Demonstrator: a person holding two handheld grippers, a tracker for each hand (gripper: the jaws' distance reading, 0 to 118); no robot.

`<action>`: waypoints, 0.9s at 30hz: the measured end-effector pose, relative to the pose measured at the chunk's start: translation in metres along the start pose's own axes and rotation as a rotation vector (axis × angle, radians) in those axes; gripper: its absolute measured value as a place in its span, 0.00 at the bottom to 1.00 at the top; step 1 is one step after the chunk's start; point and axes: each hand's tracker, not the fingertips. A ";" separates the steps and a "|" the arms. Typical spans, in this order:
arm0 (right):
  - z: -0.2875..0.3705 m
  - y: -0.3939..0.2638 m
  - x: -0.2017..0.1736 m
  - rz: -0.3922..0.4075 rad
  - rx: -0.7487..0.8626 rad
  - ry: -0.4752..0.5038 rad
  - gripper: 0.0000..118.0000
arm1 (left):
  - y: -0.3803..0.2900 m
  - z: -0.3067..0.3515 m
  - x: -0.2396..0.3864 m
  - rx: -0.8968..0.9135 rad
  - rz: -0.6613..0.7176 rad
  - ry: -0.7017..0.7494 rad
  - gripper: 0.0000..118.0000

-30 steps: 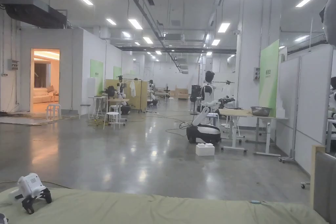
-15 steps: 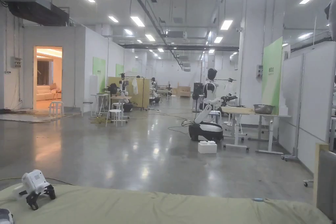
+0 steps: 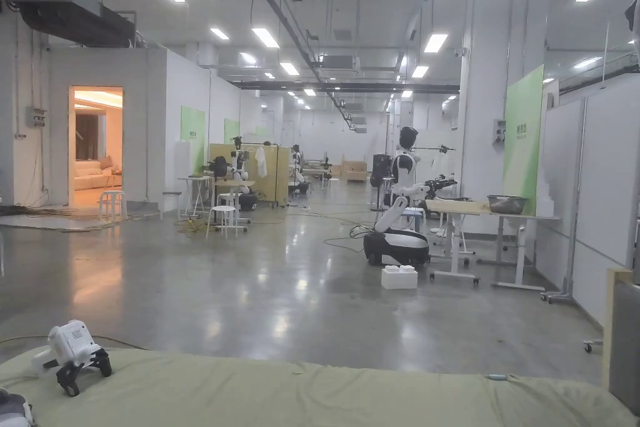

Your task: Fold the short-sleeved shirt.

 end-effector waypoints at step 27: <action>-0.004 0.001 0.012 0.066 0.136 0.001 1.00 | 0.004 0.002 0.002 0.013 -0.013 0.008 1.00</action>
